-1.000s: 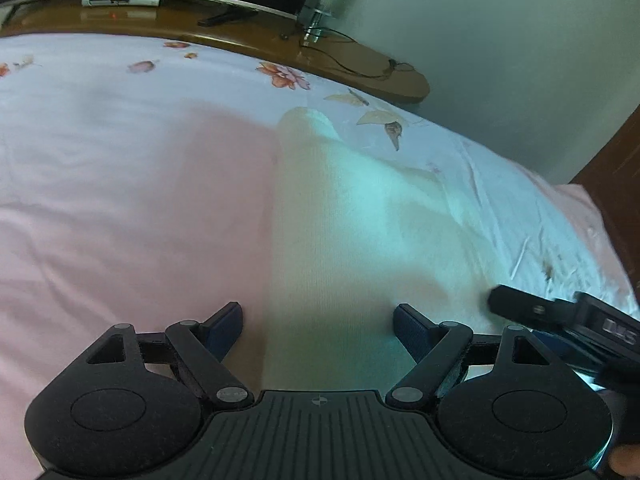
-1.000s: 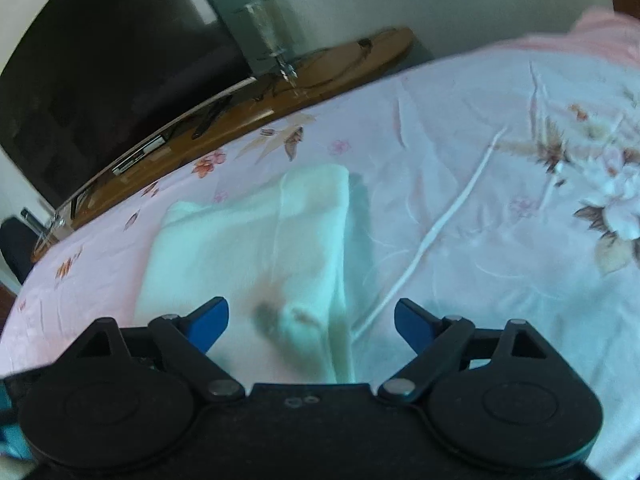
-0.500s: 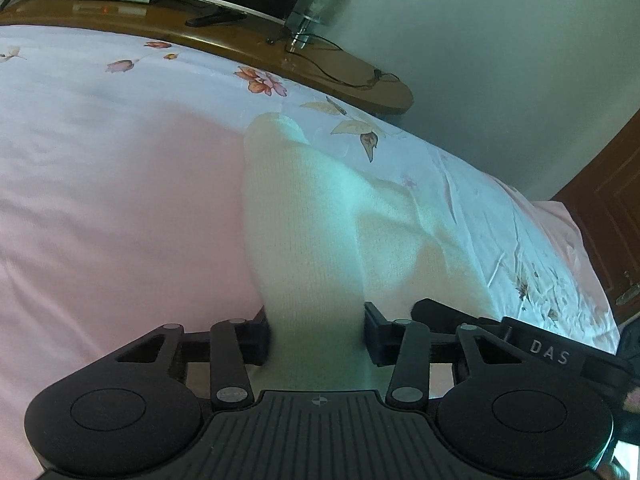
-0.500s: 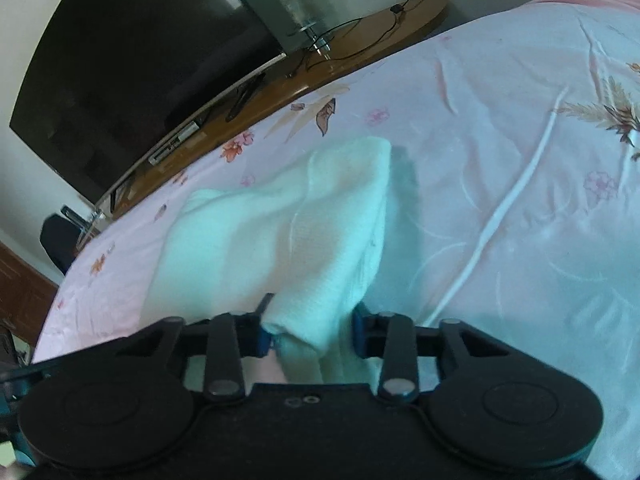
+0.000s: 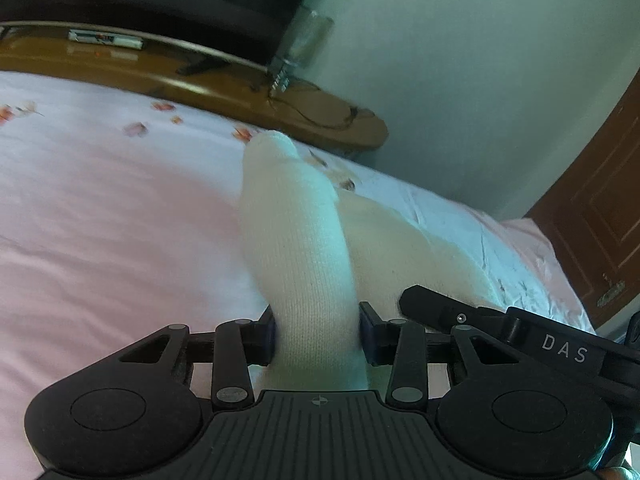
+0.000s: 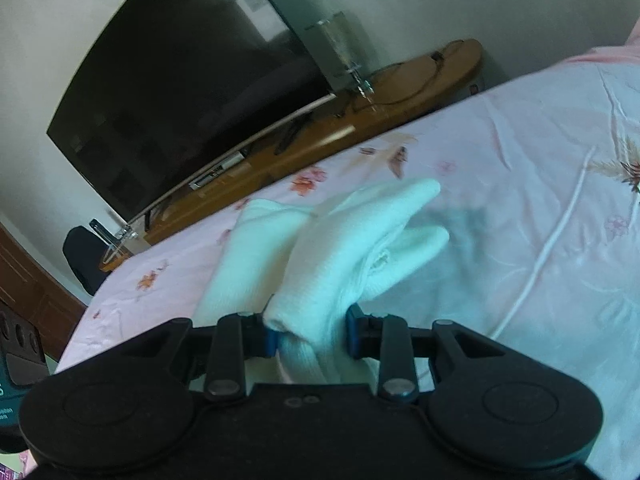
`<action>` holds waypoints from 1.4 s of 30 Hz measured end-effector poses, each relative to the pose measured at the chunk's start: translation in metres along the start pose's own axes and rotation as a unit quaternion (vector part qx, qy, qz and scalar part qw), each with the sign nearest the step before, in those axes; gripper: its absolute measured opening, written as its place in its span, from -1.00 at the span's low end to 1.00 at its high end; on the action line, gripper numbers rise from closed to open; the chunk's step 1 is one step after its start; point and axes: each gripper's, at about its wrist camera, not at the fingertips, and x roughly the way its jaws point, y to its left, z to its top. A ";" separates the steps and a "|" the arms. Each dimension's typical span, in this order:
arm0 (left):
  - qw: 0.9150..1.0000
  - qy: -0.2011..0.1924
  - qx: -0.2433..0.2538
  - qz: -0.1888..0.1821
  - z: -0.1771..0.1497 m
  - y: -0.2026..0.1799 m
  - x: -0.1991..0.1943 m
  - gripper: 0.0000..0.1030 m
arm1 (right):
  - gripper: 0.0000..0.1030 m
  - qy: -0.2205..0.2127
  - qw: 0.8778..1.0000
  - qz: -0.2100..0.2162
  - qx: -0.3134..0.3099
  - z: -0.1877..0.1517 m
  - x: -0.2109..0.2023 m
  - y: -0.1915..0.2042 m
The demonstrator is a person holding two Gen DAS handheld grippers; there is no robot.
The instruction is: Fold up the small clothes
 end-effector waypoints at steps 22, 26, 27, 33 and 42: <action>0.992 0.006 -0.051 0.117 0.018 0.217 -0.055 -0.18 | -0.41 0.061 0.994 0.054 -0.073 -0.052 0.128 0.158; 0.993 -0.003 -0.053 0.107 0.001 0.232 -0.048 0.19 | -0.28 0.087 0.994 0.010 -0.058 -0.078 0.152 0.140; 0.993 -0.001 -0.047 0.111 0.002 0.229 -0.048 0.19 | -0.21 0.088 0.995 0.011 -0.044 -0.081 0.152 0.132; 0.989 -0.030 -0.038 0.138 0.016 0.215 -0.067 0.19 | 0.16 0.095 0.995 0.028 -0.003 -0.060 0.147 0.119; 0.984 -0.023 -0.036 0.176 0.032 0.211 -0.034 0.19 | -0.22 0.079 0.996 0.042 0.002 -0.037 0.181 0.120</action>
